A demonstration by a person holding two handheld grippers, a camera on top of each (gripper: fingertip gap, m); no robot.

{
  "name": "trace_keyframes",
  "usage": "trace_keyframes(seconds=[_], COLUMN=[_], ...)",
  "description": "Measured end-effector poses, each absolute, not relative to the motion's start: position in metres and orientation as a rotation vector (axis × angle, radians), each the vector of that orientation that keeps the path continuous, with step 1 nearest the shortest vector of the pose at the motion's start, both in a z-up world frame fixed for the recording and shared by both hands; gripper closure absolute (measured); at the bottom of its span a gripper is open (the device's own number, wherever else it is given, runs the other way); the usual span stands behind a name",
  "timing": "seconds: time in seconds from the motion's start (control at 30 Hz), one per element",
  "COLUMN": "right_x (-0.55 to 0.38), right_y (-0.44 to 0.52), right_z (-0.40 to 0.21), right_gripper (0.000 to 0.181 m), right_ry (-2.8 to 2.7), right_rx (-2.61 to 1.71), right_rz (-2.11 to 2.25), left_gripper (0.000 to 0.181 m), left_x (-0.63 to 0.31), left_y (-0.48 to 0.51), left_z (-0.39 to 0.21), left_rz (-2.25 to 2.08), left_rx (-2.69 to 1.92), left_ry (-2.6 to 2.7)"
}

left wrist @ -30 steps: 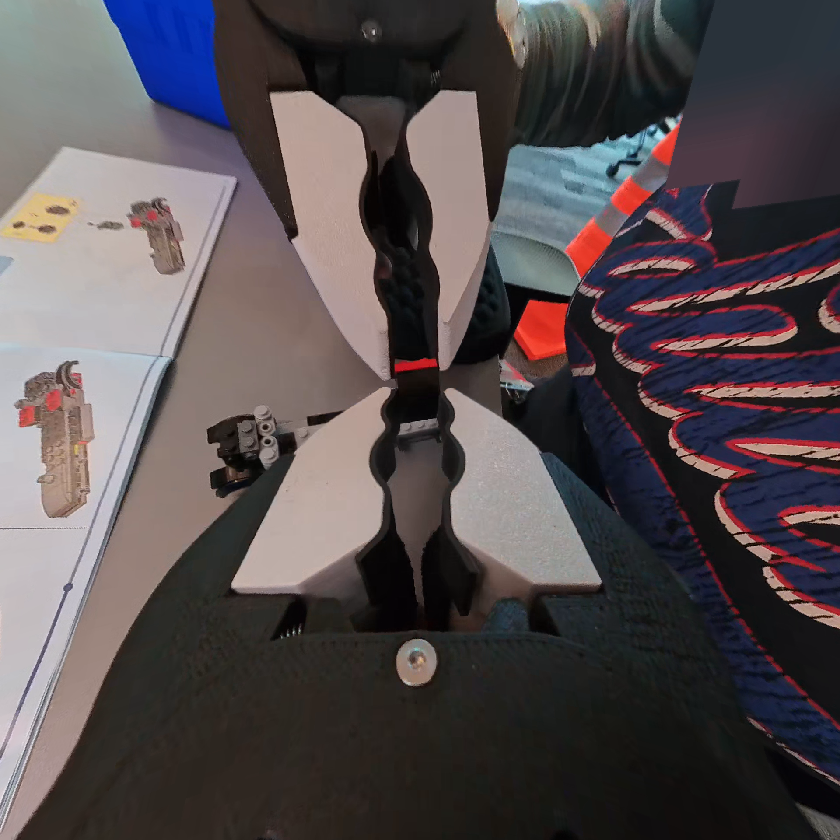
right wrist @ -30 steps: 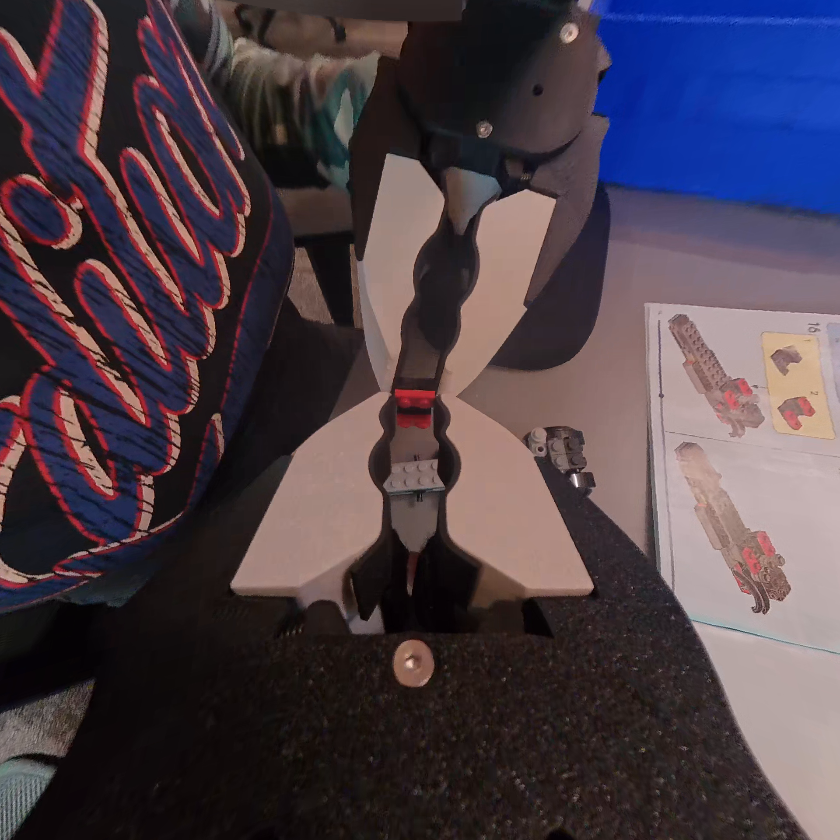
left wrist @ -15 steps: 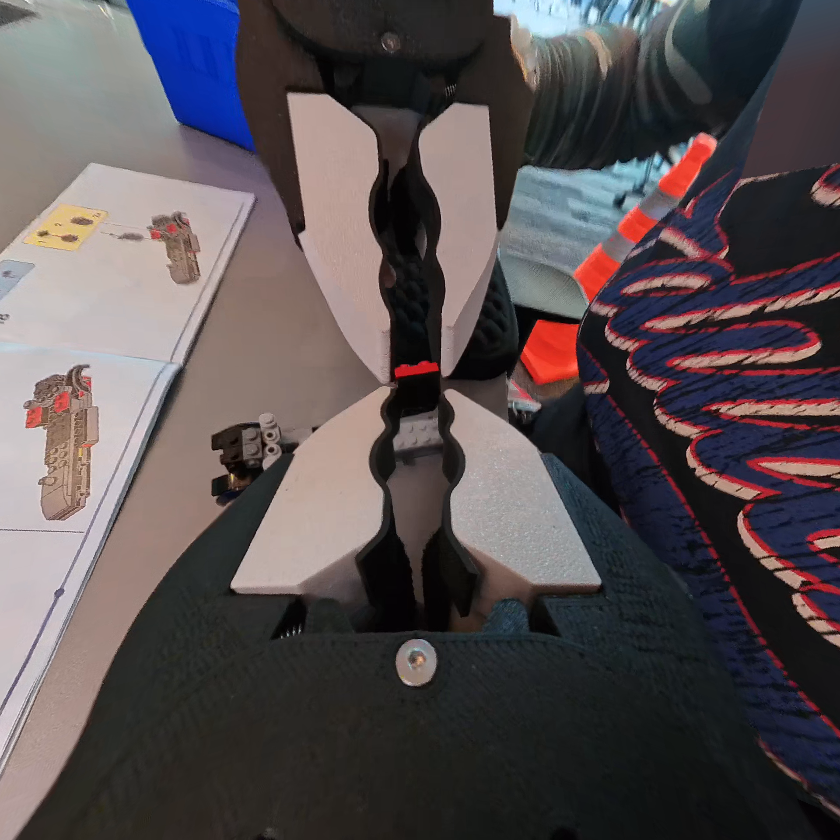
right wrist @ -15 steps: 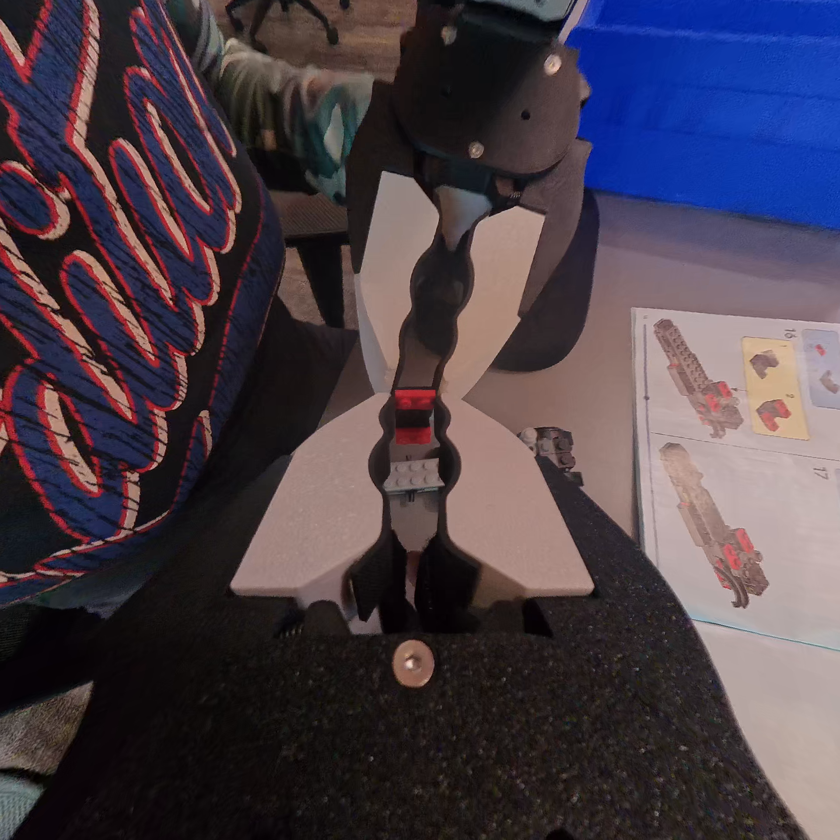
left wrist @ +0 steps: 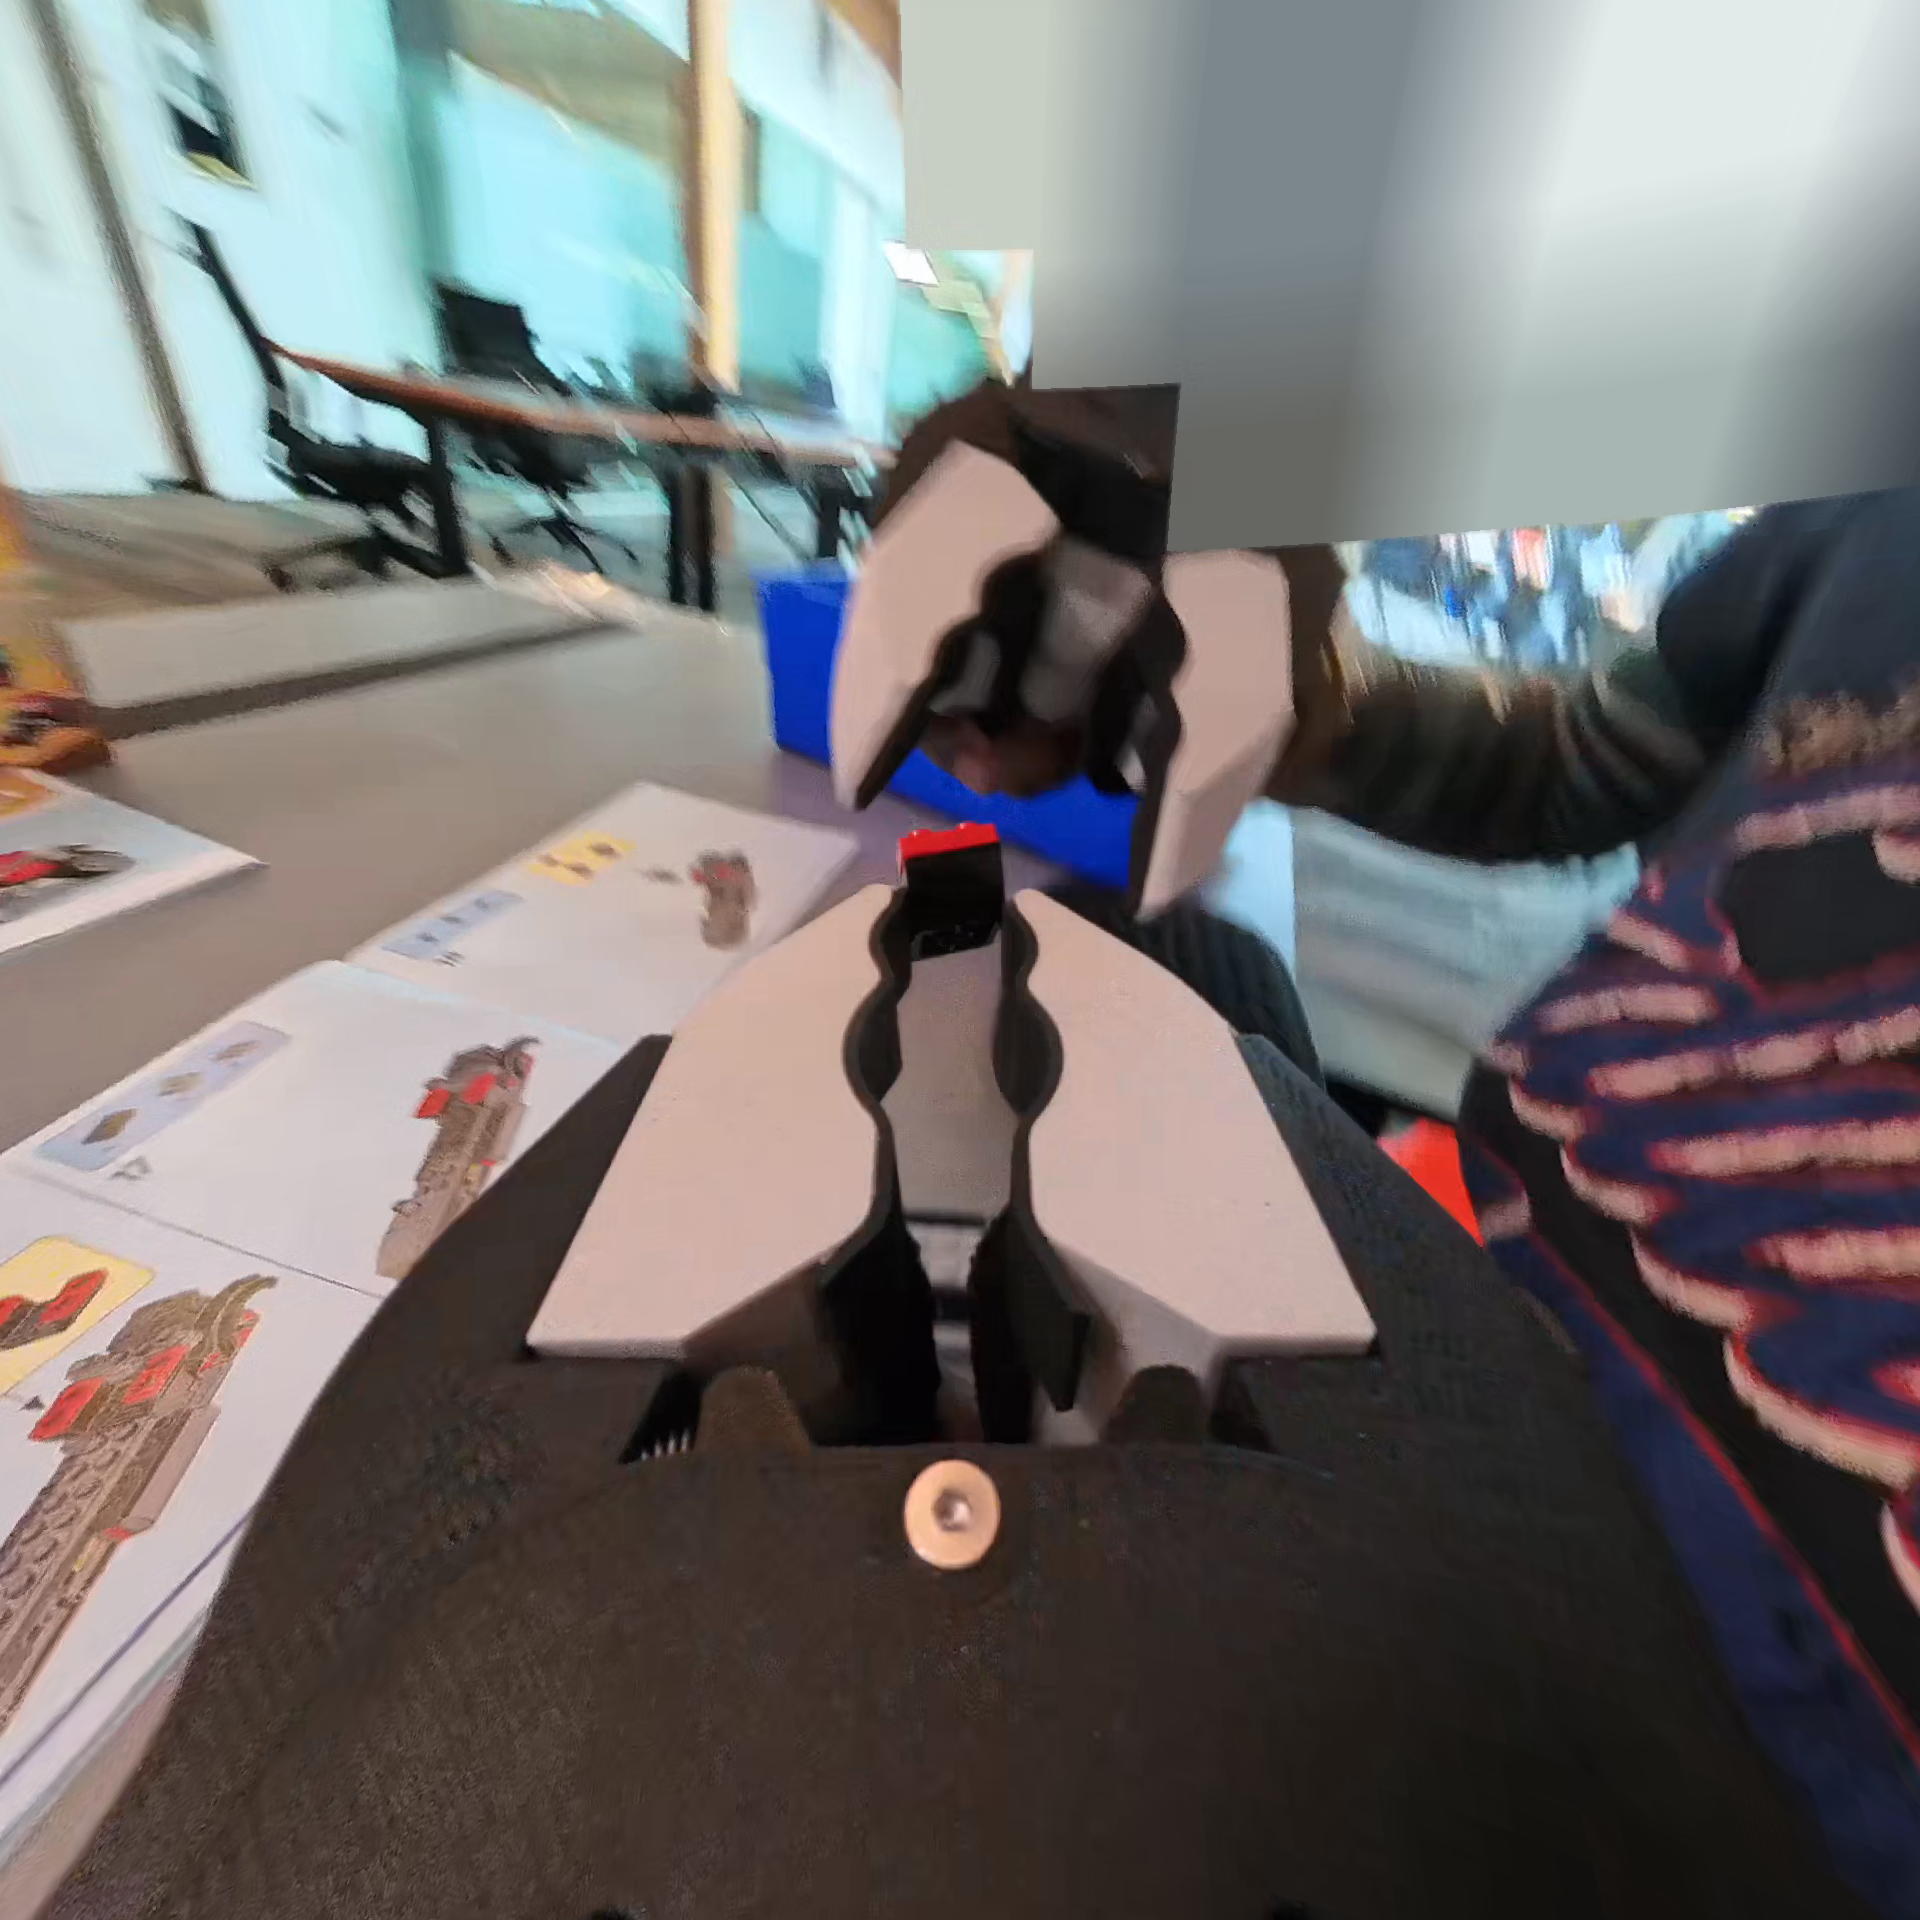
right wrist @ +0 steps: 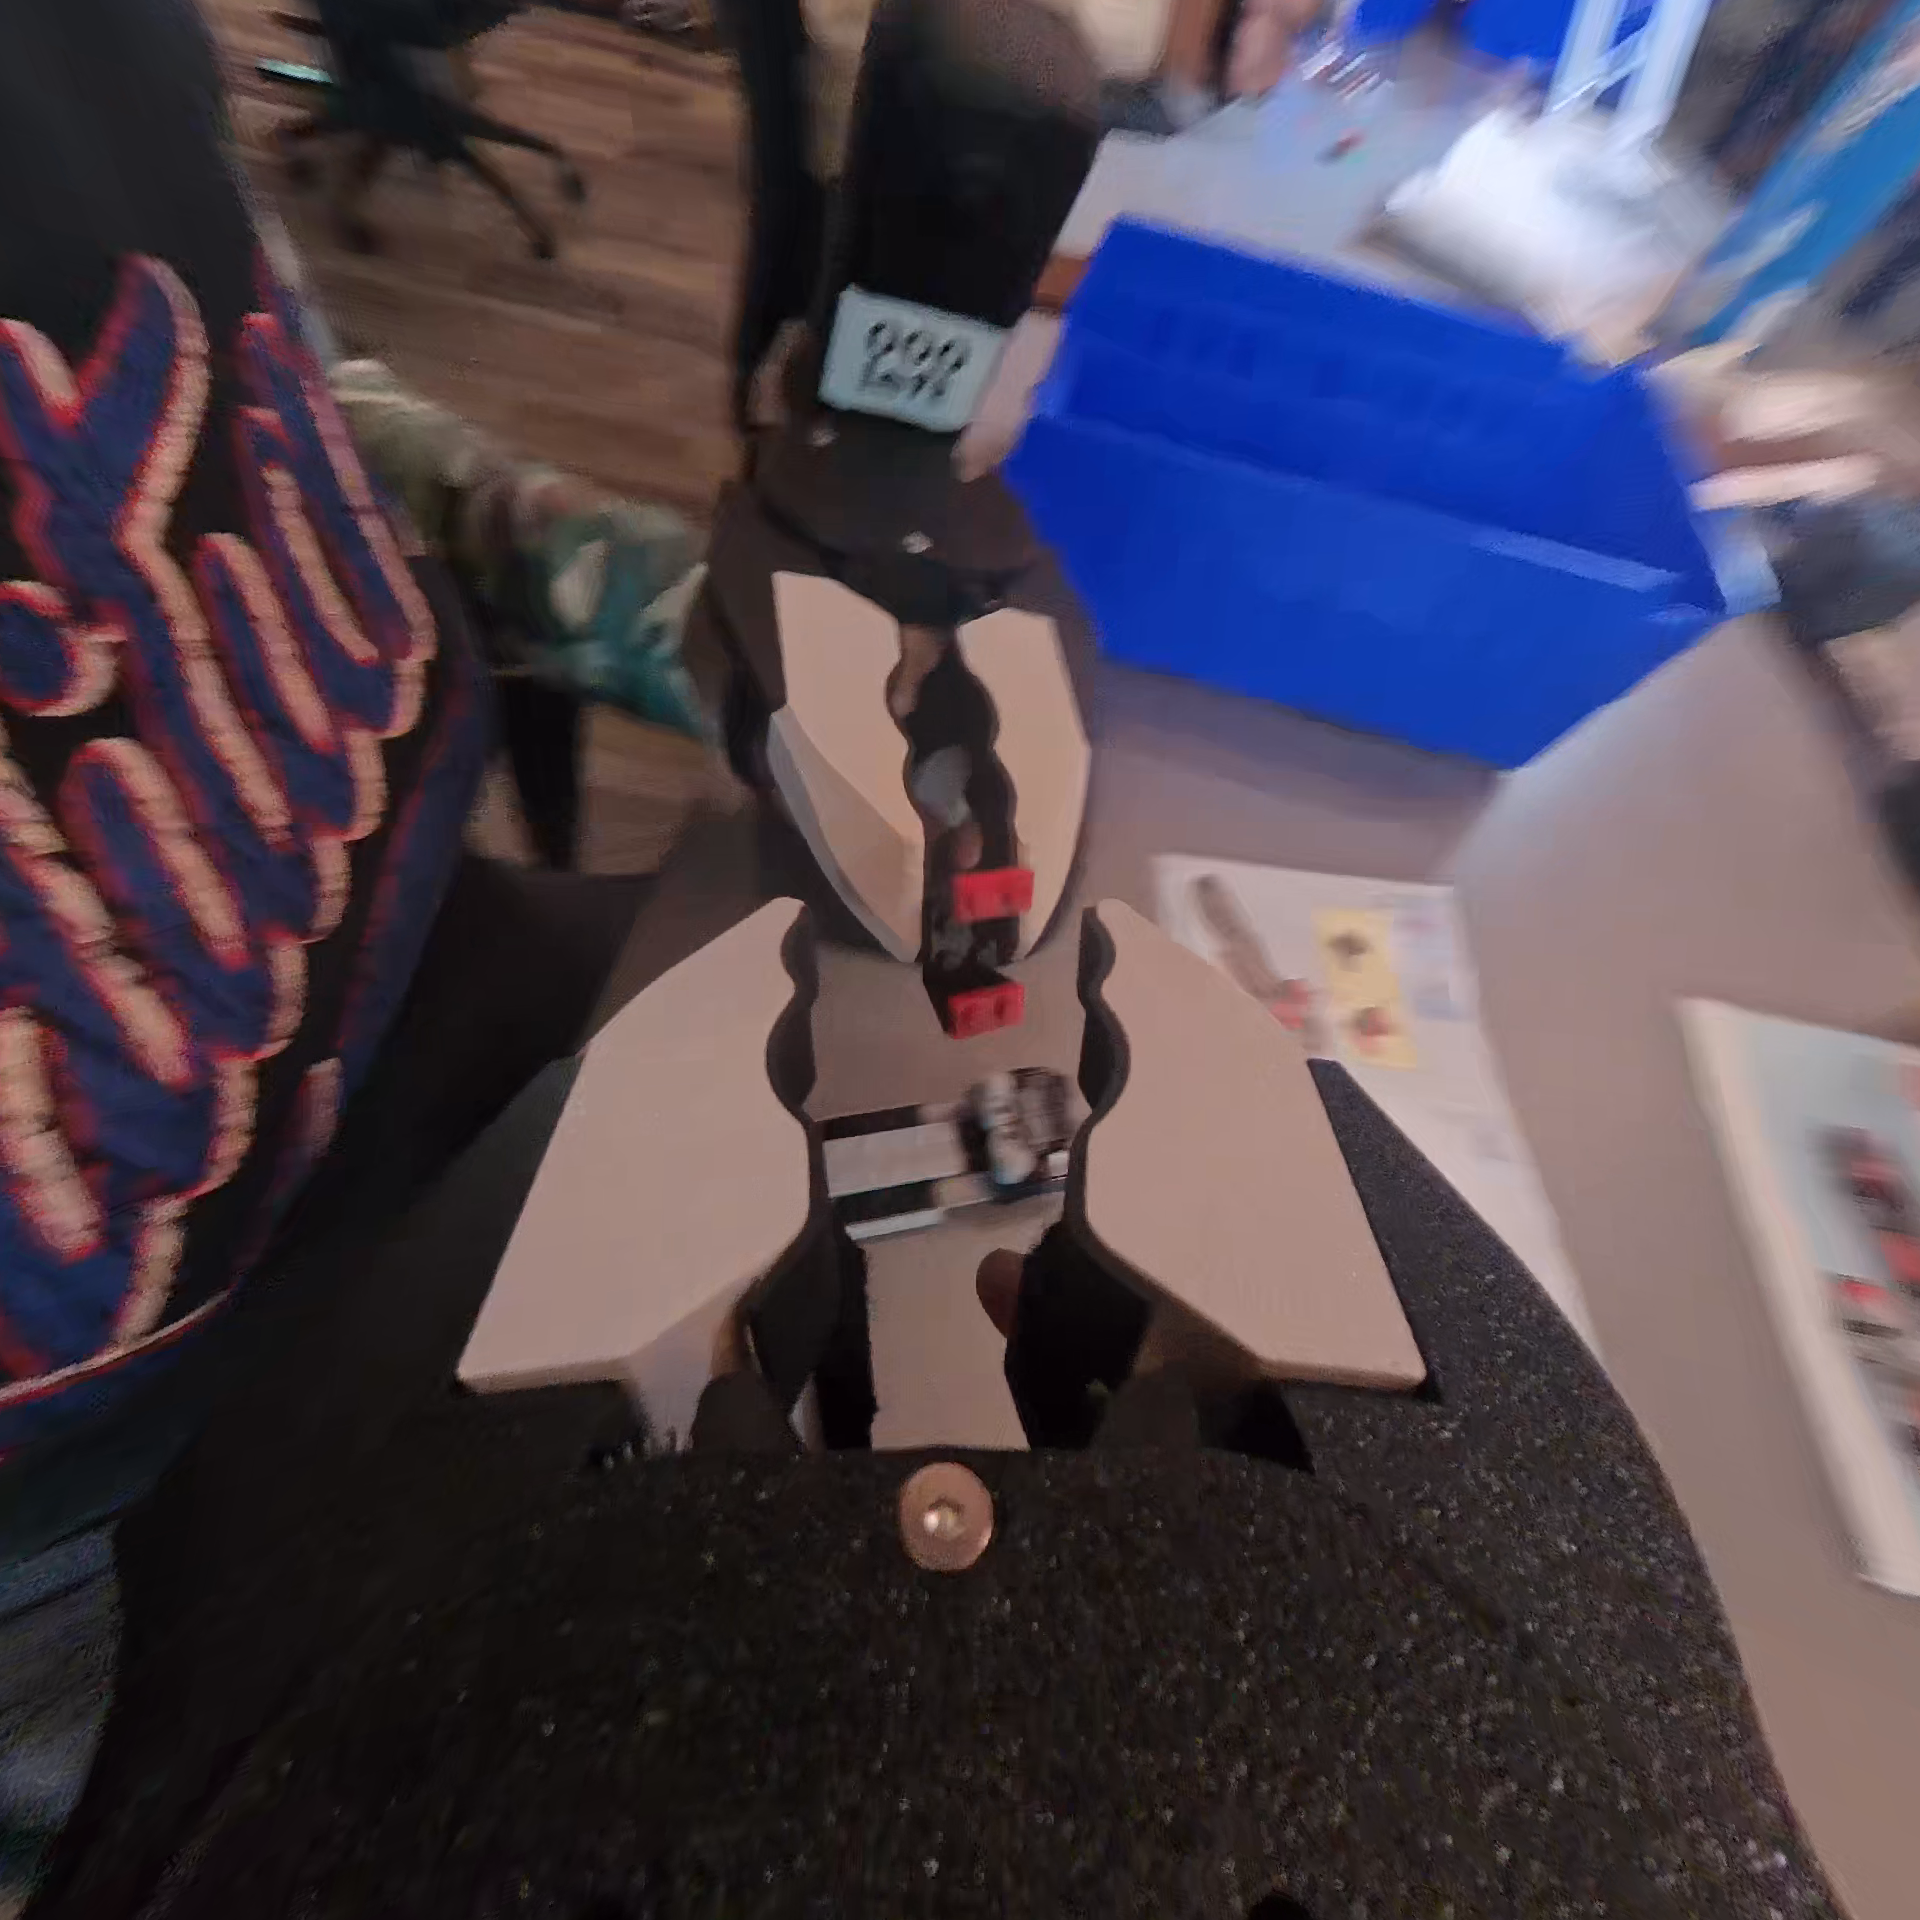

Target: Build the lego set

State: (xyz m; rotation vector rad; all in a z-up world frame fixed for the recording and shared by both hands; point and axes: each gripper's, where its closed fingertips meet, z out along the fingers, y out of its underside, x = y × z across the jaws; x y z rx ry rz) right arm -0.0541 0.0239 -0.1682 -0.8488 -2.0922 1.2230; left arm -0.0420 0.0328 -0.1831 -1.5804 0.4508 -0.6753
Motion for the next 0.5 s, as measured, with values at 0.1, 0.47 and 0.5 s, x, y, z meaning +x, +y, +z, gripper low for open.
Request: trace_keyframes(seconds=[0.1, 0.47, 0.5], right_x=[-0.065, -0.076, -0.077], right_y=[0.036, 0.041, 0.042], right_z=[-0.15, -0.166, -0.17], right_gripper=[0.134, 0.138, 0.137], right_ry=[-1.844, -1.806, -1.818], right_rx=[-0.714, -0.646, -0.639], right_rz=[0.979, 0.648, 0.608], left_gripper=[0.165, 0.165, 0.165], left_x=[-0.061, -0.069, -0.068], left_y=[0.046, 0.055, 0.055], left_z=[-0.166, -0.171, -0.17], left_rz=[-0.743, -0.734, -0.763], left_rx=[-1.462, -1.559, -1.552], left_ry=[0.176, 0.057, 0.044])
